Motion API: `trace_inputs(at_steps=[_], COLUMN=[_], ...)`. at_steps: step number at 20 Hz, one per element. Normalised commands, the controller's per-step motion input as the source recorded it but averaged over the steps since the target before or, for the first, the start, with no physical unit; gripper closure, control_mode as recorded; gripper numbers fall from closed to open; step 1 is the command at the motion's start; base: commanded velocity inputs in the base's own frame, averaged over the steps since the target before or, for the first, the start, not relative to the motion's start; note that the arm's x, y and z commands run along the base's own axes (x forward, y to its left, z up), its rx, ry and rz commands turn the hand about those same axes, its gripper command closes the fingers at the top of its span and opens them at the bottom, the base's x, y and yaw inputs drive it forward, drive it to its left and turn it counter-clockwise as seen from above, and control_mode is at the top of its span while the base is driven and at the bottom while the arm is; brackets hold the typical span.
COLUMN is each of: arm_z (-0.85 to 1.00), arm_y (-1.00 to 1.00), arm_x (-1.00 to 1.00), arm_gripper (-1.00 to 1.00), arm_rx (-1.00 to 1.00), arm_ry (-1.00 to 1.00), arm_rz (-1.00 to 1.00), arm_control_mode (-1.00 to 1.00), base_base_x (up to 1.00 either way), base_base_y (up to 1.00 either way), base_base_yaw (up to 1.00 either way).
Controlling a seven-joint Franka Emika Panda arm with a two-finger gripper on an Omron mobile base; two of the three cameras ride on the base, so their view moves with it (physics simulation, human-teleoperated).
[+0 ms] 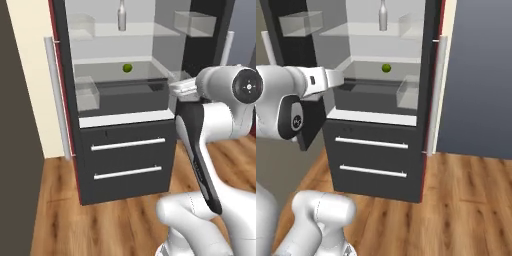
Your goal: Place the liquor on the top shelf of the fridge to keep it out of children's reach, and place the onion and lime on lower shelves for easy access.
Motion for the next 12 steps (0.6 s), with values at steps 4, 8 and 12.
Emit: trace_inputs(at_steps=[4,8,12], arm_z=[0.00,0.00,0.00], arm_y=[0.00,0.00,0.00], arm_x=[0.00,0.00,0.00], arm_gripper=[-1.00,-1.00,-1.00], arm_rx=[0.00,0.00,0.00], arm_ry=[0.00,0.00,0.00], arm_rz=[0.00,0.00,0.00], arm_control_mode=[1.00,1.00,1.00], base_base_x=[-0.35,-0.05,0.00], base_base_y=[-0.58,-0.63,-0.61], base_base_yaw=[-0.17,-0.34,-0.47])
